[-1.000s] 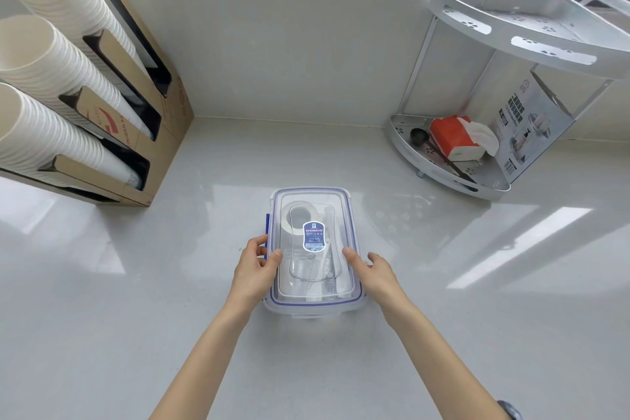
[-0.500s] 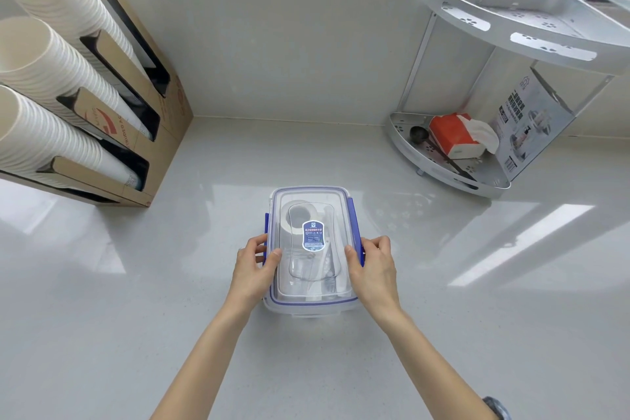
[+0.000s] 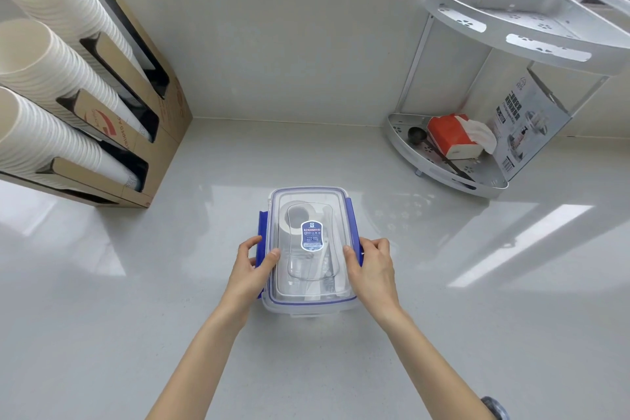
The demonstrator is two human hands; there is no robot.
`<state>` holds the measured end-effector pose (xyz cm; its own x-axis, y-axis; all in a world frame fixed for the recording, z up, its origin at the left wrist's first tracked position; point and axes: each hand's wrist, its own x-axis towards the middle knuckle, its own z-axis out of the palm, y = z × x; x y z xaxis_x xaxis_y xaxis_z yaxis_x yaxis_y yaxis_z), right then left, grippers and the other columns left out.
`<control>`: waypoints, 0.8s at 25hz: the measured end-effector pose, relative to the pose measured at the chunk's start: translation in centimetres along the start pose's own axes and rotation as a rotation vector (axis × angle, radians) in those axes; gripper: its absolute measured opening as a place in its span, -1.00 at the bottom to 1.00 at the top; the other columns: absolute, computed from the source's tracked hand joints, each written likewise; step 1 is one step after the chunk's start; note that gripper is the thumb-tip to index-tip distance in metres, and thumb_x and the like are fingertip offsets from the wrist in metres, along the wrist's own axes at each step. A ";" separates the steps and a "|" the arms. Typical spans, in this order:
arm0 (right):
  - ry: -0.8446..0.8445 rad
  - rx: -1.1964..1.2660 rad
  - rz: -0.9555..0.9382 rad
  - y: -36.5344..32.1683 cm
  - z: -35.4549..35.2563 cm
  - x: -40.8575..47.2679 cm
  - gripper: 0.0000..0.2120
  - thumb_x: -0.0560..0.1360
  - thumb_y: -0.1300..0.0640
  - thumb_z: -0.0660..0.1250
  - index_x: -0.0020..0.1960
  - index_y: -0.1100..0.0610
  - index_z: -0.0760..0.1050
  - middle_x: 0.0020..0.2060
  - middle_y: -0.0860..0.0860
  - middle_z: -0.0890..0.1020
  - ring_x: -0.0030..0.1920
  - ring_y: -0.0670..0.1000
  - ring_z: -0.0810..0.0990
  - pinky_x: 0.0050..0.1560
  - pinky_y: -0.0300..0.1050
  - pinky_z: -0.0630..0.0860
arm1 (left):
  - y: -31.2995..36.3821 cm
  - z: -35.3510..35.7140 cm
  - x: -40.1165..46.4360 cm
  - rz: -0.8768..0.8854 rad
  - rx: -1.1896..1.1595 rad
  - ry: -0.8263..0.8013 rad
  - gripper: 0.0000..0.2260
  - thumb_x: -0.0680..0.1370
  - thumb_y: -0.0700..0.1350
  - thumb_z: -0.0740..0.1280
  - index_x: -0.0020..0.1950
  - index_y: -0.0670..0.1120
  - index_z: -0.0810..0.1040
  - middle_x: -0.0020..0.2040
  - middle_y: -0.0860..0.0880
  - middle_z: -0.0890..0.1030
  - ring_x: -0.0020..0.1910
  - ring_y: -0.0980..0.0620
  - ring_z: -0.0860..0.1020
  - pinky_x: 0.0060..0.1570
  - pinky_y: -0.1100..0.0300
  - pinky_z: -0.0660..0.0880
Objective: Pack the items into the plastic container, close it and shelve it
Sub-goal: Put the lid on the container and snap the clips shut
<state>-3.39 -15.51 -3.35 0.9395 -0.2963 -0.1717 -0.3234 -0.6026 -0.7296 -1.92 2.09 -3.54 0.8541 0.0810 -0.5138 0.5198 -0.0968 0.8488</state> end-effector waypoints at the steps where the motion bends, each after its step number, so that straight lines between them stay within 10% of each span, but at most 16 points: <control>1: 0.001 -0.001 0.000 0.0 0.0 0.0 -0.70 0.56 0.08 0.15 0.13 0.28 0.46 -0.03 0.04 0.30 -0.17 0.07 0.43 0.02 -0.13 0.40 | 0.1 0.1 0.0 0.009 0.014 0.028 -0.53 0.50 -0.05 0.27 0.36 0.00 0.19 0.12 -0.09 0.48 0.04 -0.11 0.48 -0.01 0.08 0.40; 20: -0.005 -0.002 0.018 0.1 0.2 -0.1 -0.67 0.57 0.06 0.13 0.15 0.29 0.44 -0.01 0.05 0.31 -0.07 0.17 0.52 0.11 -0.01 0.48 | -0.1 1.7 -0.1 0.310 0.334 0.243 -0.79 0.52 -0.18 0.19 0.12 -0.15 0.49 -0.05 -0.22 0.56 -0.03 -0.16 0.46 -0.07 0.14 0.34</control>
<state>-3.50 -15.41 -3.53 0.9343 -0.3030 -0.1879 -0.3401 -0.5991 -0.7248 -2.03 0.42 -3.83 0.9605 0.2226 -0.1670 0.2547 -0.4613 0.8499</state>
